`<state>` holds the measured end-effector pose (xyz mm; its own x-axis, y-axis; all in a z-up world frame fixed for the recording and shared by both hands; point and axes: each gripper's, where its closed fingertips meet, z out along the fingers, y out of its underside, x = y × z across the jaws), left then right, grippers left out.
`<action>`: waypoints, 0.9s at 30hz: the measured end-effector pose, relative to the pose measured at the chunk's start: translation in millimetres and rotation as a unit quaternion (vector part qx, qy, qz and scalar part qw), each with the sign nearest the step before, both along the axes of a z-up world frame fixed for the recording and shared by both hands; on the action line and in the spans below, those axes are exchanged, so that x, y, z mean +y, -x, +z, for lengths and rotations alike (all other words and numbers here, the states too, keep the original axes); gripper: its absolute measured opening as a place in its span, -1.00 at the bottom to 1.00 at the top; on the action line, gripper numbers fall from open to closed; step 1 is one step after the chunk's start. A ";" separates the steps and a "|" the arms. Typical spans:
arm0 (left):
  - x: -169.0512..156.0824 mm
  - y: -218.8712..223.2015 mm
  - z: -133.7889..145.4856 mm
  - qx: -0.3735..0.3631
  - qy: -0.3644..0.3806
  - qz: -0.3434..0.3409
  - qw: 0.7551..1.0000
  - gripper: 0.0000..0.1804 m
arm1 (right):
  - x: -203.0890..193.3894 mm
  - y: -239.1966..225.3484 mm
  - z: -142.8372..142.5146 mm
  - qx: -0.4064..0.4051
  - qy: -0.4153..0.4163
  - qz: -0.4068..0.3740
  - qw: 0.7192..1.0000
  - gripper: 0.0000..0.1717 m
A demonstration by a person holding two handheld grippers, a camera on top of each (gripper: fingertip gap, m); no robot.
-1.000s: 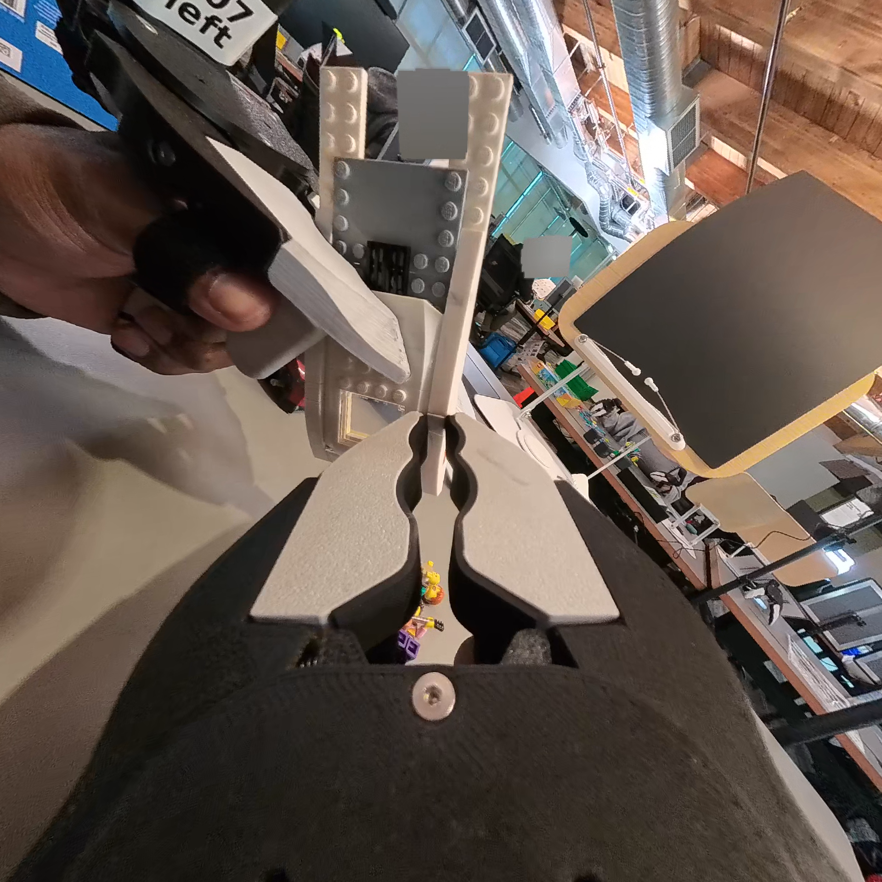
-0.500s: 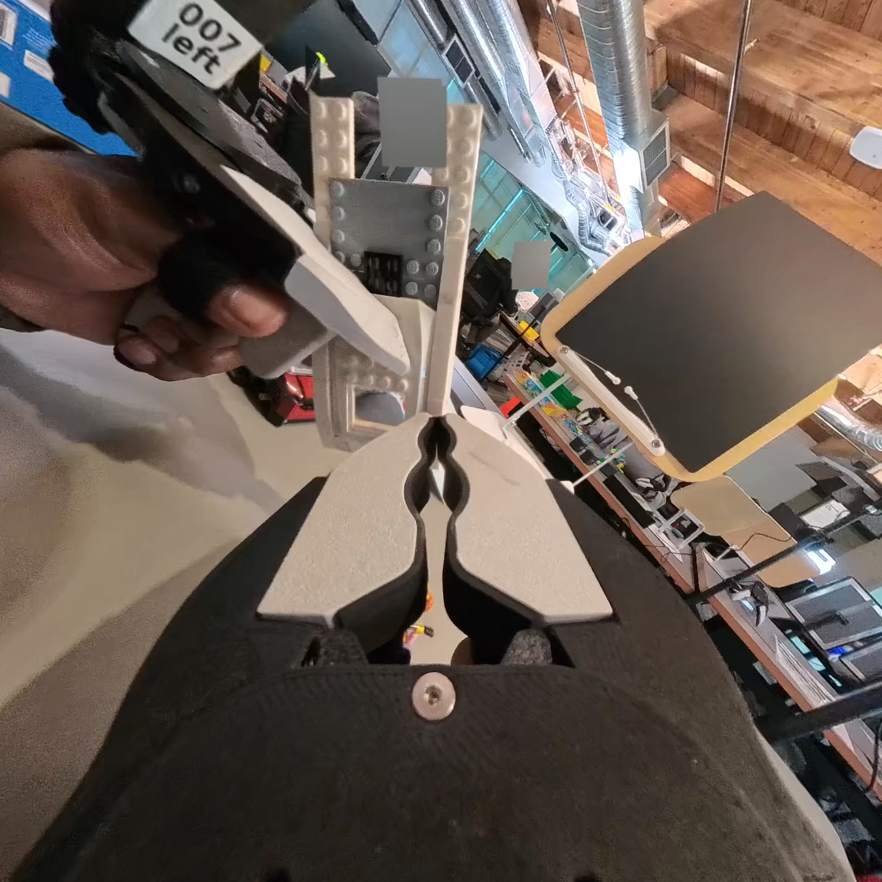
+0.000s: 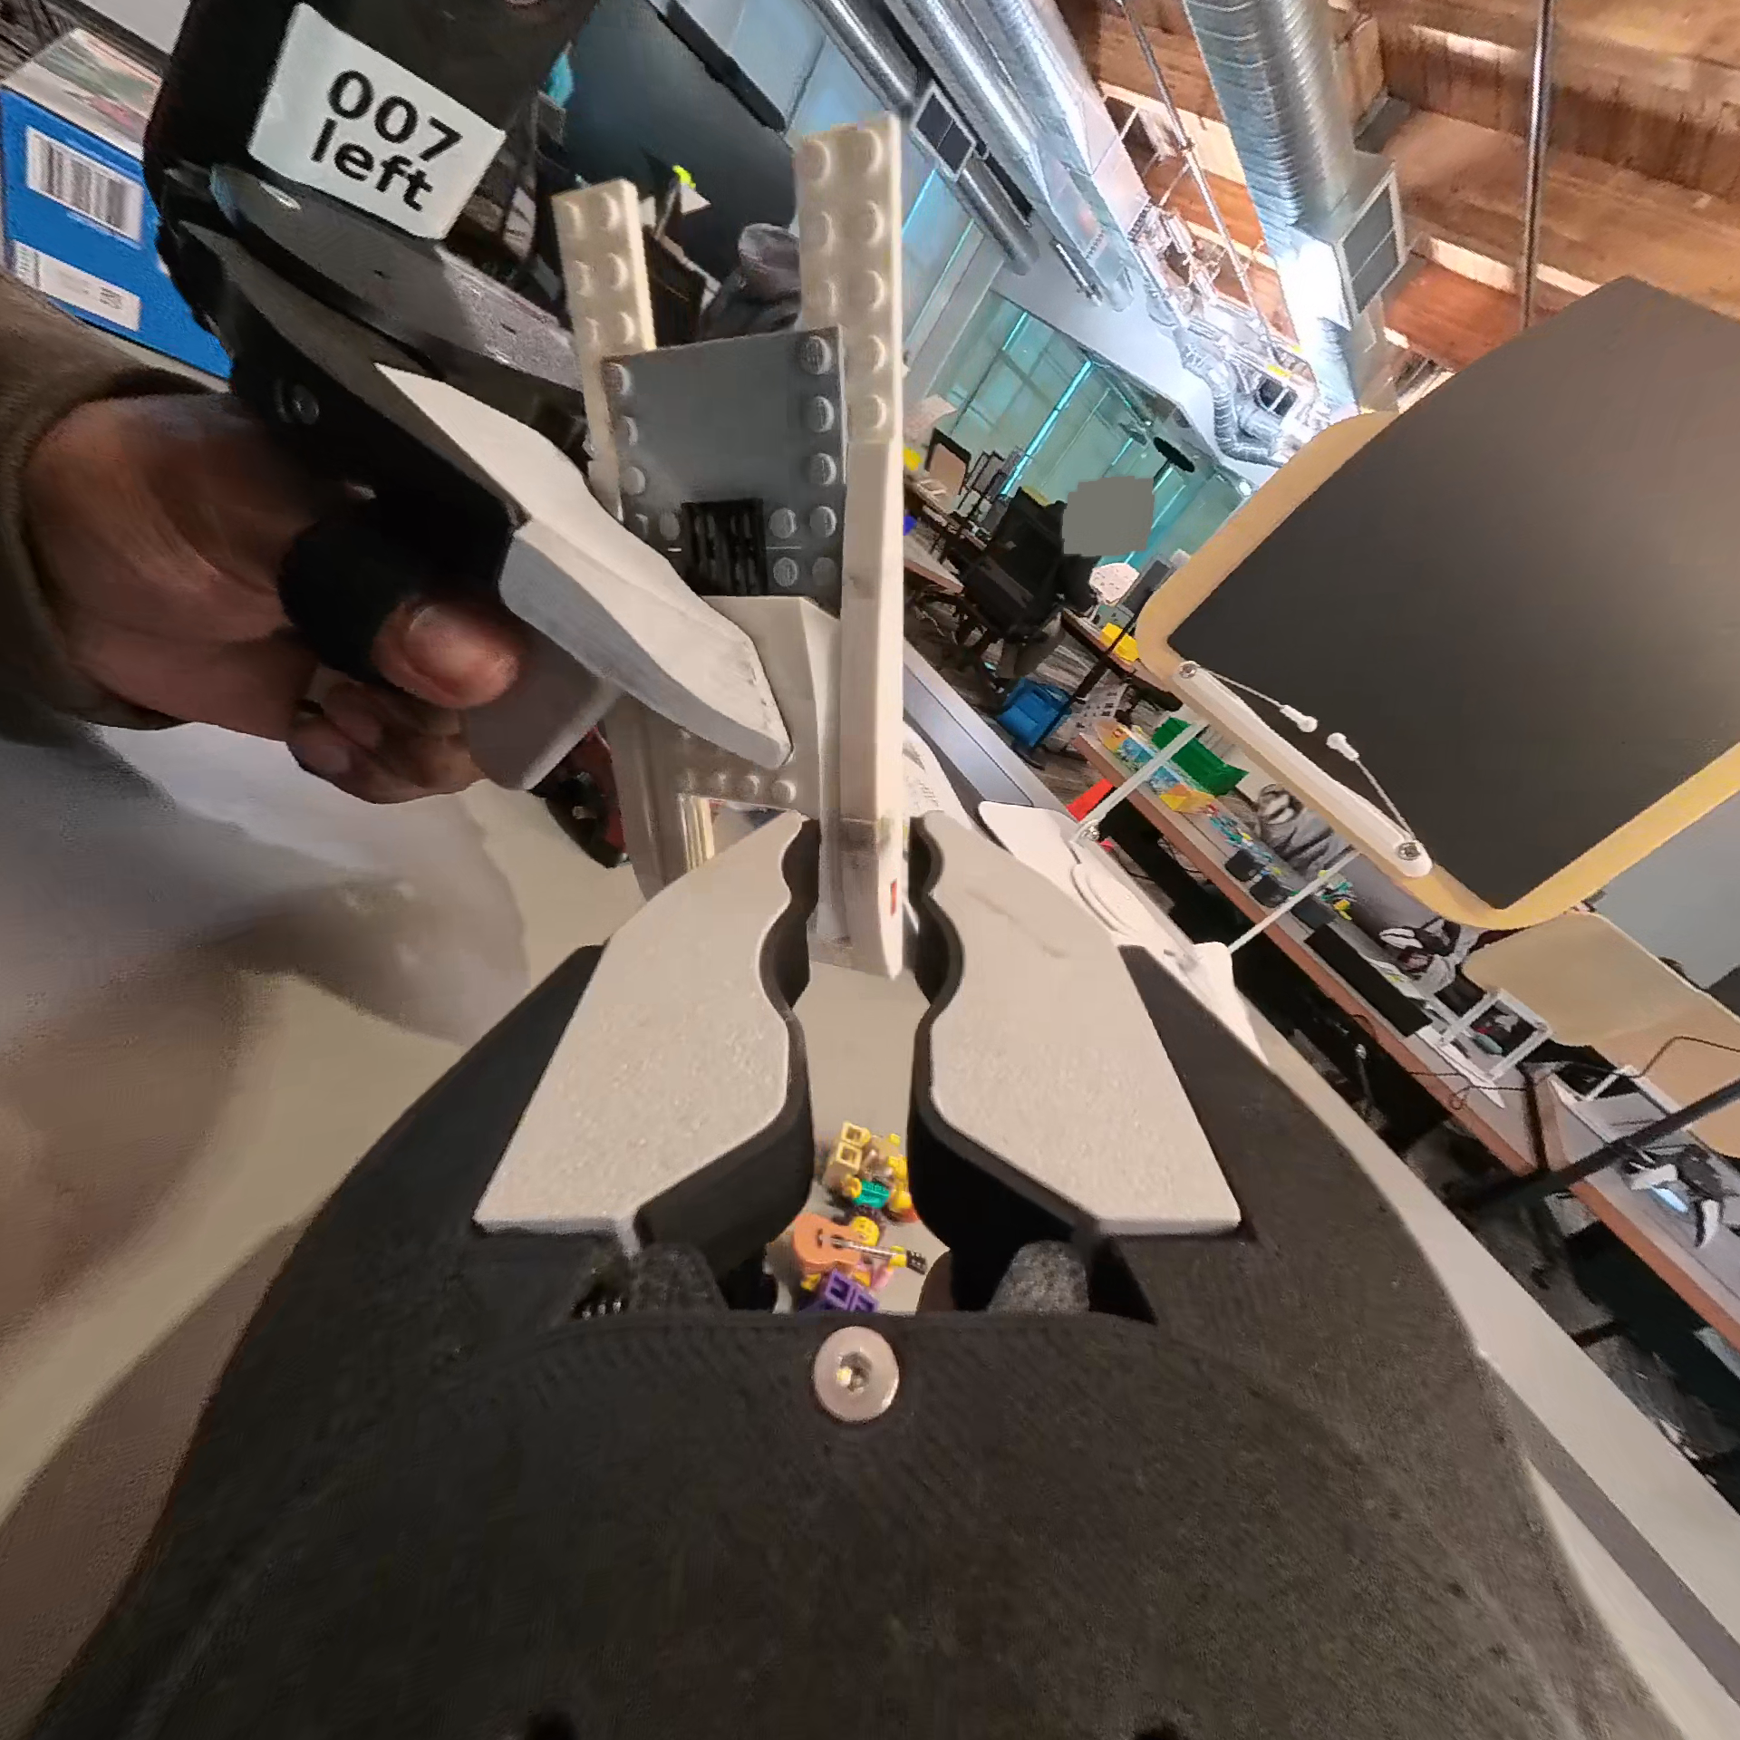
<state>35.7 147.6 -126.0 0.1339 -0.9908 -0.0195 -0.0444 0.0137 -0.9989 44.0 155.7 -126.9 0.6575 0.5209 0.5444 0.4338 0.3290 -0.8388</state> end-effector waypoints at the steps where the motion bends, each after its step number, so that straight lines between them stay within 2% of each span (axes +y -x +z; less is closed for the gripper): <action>1: -0.5 0.0 0.2 0.000 -0.003 -0.001 1.000 -0.88 | -0.5 0.3 -0.3 0.002 0.003 0.004 1.000 -0.80; 6: -1.4 0.1 0.4 0.000 -0.003 -0.003 1.000 -0.88 | -1.9 1.6 -1.4 0.001 0.006 0.009 1.000 -0.85; 11: 2.0 0.9 0.2 -0.009 0.019 0.007 1.000 -0.89 | 0.5 -0.4 -1.7 -0.010 -0.007 -0.019 1.000 -0.91; 27: 2.8 0.8 -1.4 -0.004 0.025 0.012 1.000 -0.88 | 0.2 -0.3 -3.5 -0.009 0.004 -0.014 1.000 -0.92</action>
<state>34.8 150.4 -127.4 0.1573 -0.9870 0.0317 -0.0365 -0.0379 -0.9986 44.3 155.9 -130.4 0.6619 0.5075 0.5517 0.4574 0.3097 -0.8336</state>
